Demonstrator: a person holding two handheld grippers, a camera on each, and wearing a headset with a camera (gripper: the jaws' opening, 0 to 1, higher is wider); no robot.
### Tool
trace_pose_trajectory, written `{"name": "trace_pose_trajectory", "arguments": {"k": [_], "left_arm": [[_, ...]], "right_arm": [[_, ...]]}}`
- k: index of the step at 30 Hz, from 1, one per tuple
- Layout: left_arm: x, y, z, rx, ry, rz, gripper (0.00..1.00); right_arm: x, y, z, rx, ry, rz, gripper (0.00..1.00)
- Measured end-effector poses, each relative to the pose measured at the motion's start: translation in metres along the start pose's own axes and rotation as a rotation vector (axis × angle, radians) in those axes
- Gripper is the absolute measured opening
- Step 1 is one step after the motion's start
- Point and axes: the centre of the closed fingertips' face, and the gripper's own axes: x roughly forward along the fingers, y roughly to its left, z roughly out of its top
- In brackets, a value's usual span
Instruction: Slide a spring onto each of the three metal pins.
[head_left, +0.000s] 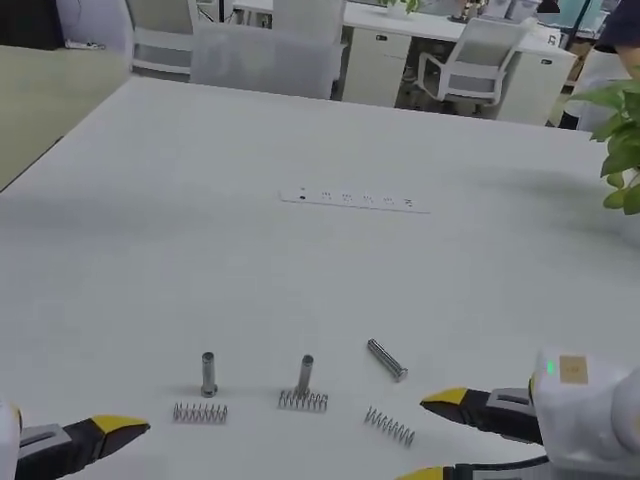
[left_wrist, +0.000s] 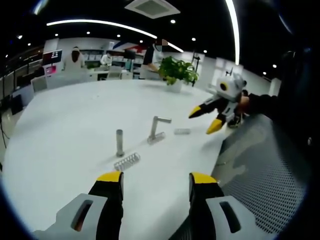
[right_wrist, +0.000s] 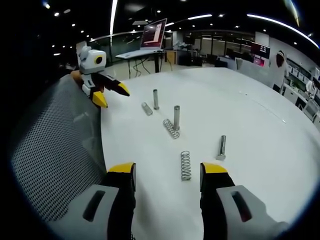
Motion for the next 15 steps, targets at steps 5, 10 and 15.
{"name": "trace_pose_trajectory", "arguments": {"k": [5, 10, 15], "left_arm": [[0.0, -0.001, 0.0, -0.001, -0.003, -0.003, 0.47], [0.001, -0.002, 0.0, 0.003, 0.001, -0.008, 0.47], [0.001, -0.001, 0.001, 0.003, -0.004, -0.007, 0.47]], "right_arm": [[0.0, -0.005, 0.001, 0.0, 0.002, -0.012, 0.5], [-0.005, -0.015, 0.017, 0.007, -0.031, -0.044, 0.48], [-0.003, -0.03, 0.03, -0.007, -0.038, -0.078, 0.47]]}}
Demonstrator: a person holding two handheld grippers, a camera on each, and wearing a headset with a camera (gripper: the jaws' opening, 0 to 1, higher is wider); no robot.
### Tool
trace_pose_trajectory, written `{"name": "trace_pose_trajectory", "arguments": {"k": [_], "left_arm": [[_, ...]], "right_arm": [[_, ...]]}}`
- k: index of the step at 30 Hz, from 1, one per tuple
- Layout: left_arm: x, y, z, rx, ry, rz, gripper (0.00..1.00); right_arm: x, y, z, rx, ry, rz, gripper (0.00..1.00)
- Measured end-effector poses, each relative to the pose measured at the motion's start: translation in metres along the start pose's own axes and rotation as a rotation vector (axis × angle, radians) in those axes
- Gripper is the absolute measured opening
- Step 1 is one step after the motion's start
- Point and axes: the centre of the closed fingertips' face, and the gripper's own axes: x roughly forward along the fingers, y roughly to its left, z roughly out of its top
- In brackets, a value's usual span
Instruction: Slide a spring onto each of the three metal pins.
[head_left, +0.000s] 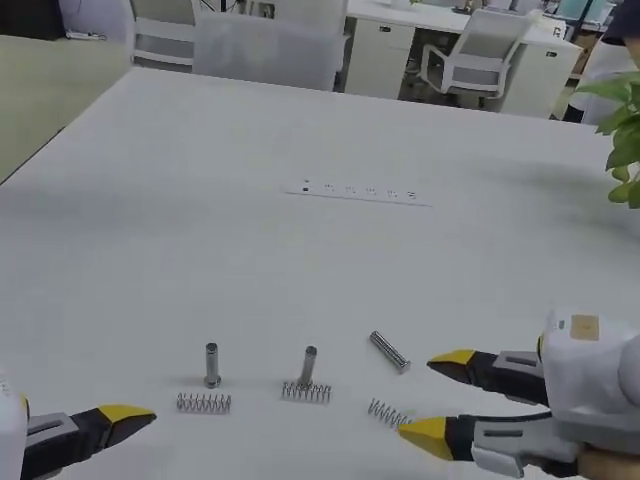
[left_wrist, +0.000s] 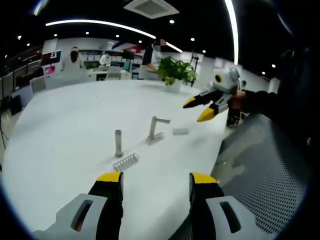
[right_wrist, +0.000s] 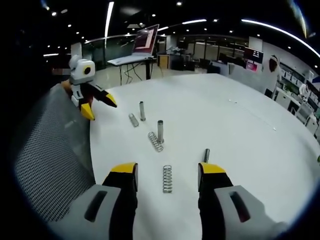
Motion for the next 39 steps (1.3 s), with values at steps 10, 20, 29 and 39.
{"name": "trace_pose_trajectory", "arguments": {"k": [10, 20, 29, 39], "left_arm": [[-0.001, 0.002, 0.001, -0.009, -0.01, 0.01, 0.47], [-0.001, 0.003, 0.0, -0.007, -0.006, 0.012, 0.47], [-0.001, 0.004, -0.001, -0.009, 0.0, 0.016, 0.47], [-0.001, 0.004, -0.002, -0.014, 0.001, 0.015, 0.46]], "right_arm": [[0.017, -0.024, 0.013, -0.004, 0.025, -0.047, 0.44], [0.037, -0.05, 0.015, 0.031, 0.09, -0.087, 0.37], [0.054, -0.064, 0.008, 0.064, 0.139, -0.109, 0.29], [0.068, -0.079, -0.001, 0.137, 0.183, -0.147, 0.2]]}}
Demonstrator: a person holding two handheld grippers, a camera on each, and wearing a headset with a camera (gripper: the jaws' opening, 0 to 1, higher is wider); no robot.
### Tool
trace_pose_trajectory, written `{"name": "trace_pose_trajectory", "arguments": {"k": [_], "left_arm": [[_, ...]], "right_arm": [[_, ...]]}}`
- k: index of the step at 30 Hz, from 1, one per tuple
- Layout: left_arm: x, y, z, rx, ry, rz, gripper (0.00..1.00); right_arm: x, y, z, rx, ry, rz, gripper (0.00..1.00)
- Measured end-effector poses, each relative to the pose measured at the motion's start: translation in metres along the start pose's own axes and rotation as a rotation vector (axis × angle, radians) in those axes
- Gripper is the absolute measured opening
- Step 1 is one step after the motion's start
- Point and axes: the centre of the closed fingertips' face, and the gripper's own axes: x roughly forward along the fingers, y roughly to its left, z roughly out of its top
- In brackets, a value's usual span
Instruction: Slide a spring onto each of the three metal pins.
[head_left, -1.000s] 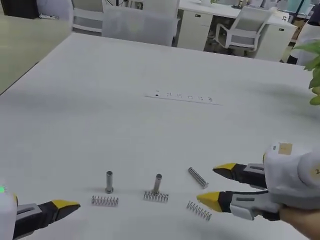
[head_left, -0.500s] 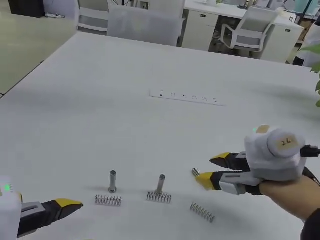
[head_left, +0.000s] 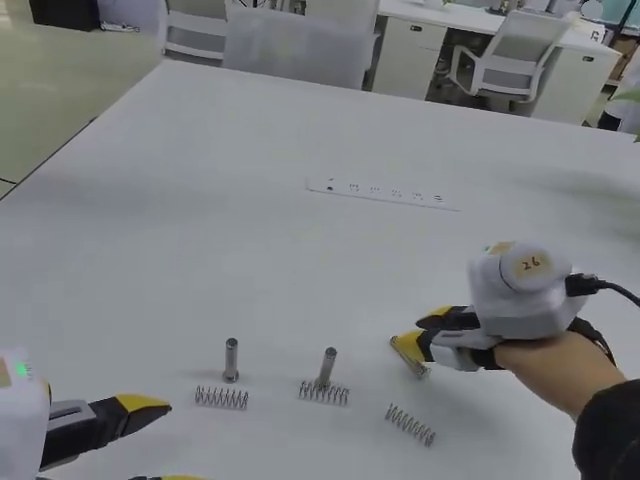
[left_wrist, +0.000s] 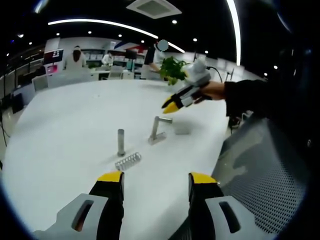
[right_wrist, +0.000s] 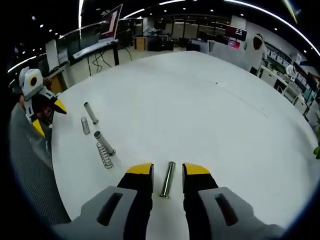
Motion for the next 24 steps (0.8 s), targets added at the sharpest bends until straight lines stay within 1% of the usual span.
{"name": "trace_pose_trajectory", "arguments": {"k": [4, 10, 12, 16, 24], "left_arm": [[0.0, 0.0, 0.0, -0.001, 0.0, 0.0, 0.46], [0.0, 0.0, 0.0, -0.007, -0.001, -0.002, 0.46], [0.0, 0.0, -0.001, -0.009, 0.001, -0.007, 0.45], [0.001, 0.0, 0.0, -0.011, 0.001, -0.01, 0.45], [0.0, 0.0, 0.0, -0.011, 0.003, -0.015, 0.45]], "right_arm": [[0.008, -0.001, -0.003, 0.021, 0.029, -0.009, 0.18], [0.014, -0.003, -0.006, 0.041, 0.064, -0.015, 0.13], [0.015, -0.005, -0.011, 0.043, 0.089, -0.023, 0.12], [0.018, -0.007, -0.012, 0.065, 0.101, -0.025, 0.11], [0.027, -0.005, -0.013, 0.069, 0.133, -0.019, 0.09]]}}
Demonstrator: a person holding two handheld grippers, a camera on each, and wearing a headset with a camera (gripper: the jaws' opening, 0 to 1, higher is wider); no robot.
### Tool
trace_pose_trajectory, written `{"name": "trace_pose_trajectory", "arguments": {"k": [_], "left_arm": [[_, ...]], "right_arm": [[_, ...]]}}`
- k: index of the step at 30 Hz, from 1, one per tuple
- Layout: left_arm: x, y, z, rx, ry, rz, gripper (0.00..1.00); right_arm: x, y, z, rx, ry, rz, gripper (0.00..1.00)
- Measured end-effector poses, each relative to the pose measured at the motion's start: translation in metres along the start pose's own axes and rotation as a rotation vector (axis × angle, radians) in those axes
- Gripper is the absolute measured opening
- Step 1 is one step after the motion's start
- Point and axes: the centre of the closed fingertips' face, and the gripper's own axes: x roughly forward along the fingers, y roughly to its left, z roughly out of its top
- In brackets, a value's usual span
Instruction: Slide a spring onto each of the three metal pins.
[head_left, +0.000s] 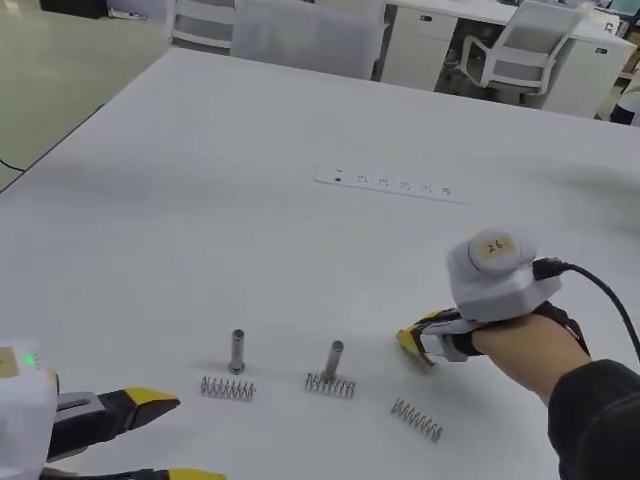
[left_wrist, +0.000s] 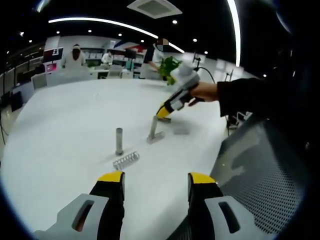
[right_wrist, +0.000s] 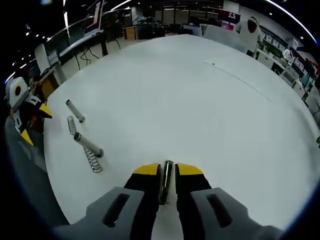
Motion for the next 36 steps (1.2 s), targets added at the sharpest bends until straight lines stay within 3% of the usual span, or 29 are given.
{"name": "trace_pose_trajectory", "arguments": {"k": [22, 27, 36], "left_arm": [[0.0, 0.002, 0.001, 0.004, -0.008, 0.006, 0.43], [0.0, 0.003, 0.001, 0.006, -0.009, 0.008, 0.43], [0.0, 0.002, 0.001, 0.017, -0.005, 0.006, 0.42]], "right_arm": [[0.007, -0.003, -0.005, -0.003, 0.074, -0.026, 0.05], [0.005, -0.004, -0.007, 0.042, 0.064, -0.024, 0.05], [-0.014, 0.001, -0.001, 0.039, 0.02, -0.024, 0.05]]}}
